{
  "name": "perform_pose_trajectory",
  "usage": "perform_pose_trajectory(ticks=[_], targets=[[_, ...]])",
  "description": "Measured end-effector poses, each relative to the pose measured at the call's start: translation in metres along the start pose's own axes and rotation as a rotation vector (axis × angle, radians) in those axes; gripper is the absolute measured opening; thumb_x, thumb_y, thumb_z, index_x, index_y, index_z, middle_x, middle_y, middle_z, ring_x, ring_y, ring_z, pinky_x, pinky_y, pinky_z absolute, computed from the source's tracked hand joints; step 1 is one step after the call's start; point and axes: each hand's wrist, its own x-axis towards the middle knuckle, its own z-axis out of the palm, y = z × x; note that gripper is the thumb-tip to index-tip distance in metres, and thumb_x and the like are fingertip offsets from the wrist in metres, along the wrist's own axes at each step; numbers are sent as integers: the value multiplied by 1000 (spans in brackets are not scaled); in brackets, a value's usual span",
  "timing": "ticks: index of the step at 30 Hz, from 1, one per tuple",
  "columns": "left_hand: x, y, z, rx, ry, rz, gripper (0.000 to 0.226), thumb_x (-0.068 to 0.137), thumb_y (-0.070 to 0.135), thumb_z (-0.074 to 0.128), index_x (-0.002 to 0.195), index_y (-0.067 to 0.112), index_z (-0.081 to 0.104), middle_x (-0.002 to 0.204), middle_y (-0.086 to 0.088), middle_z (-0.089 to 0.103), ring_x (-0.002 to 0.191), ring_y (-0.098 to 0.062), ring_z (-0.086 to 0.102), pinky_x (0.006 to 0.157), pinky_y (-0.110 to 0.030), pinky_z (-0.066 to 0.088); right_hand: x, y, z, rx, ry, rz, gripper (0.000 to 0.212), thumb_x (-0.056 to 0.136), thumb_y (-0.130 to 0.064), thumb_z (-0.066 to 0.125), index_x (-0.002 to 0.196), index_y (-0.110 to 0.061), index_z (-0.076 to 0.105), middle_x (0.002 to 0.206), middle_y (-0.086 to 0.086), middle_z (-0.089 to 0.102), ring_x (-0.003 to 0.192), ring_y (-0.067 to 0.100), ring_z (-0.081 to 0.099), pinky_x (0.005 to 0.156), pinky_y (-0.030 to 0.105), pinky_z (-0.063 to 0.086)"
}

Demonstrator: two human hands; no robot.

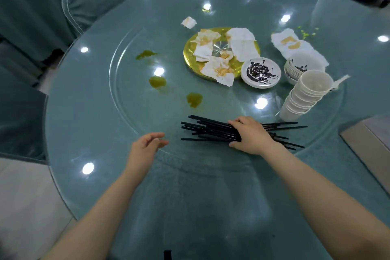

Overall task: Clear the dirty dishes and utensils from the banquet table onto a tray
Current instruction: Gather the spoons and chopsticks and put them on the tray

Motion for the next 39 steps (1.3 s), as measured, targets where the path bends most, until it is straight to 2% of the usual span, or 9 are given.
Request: perform_pose_trajectory(ticks=[3,8,11,15,19,26,32,34,39], targets=[[-8,1,-1,-8,-29,4,24,98,5,42,105,13,63,91,-4,72,85,-8,66,71,-12,47,-7,-3,1,-11,2,5,86,76,-55,64,147,-25,26,145,-3,36,135,20,29,113,41,25],[-18,-1,-9,-1,-67,10,26,98,4,41,102,17,63,91,-3,72,87,-16,66,81,-27,49,-22,-10,0,20,19,45,92,78,-54,63,150,-23,14,157,-5,18,145,17,11,118,45,12],[-25,-4,-16,-6,-78,13,26,97,4,41,102,17,64,89,-2,72,85,-16,66,77,-26,49,-32,-18,-2,50,54,72,88,82,-52,60,151,-23,13,158,-5,16,145,15,9,118,44,8],[-36,-6,-24,-23,-112,27,26,98,4,42,104,15,64,88,-1,72,81,-15,66,74,-24,48,-53,-36,-4,153,137,102,79,85,-46,59,149,-20,21,155,-1,24,145,17,14,118,44,14],[-55,-7,-29,-58,-172,52,24,97,2,42,106,11,62,88,-3,71,77,-14,64,73,-24,47,-96,-56,5,347,272,168,68,87,-33,63,146,-16,33,151,3,34,143,19,23,117,30,17],[-93,-13,-15,-126,-410,75,26,98,1,38,110,8,60,90,-6,67,75,-12,62,63,-9,49,-199,-93,26,451,409,416,55,86,-20,66,137,-10,46,141,7,48,131,22,43,104,19,24],[-154,-18,22,-31,-666,100,25,98,0,39,111,7,59,93,-10,66,59,-1,64,65,-16,46,-319,-83,51,471,499,665,42,86,-16,67,126,-11,58,130,4,58,122,20,51,100,23,32],[-169,-18,31,26,-734,132,25,98,0,39,110,7,59,91,-7,66,63,-3,64,69,-20,46,-356,-75,67,534,560,793,38,85,-16,67,122,-14,61,125,1,61,118,18,55,96,22,35],[-222,-27,58,81,-849,176,24,97,-1,40,105,10,60,87,-5,67,67,-10,62,69,-22,46,-444,-69,118,725,646,971,38,84,-6,66,122,-12,60,120,2,64,114,18,59,102,40,44]])
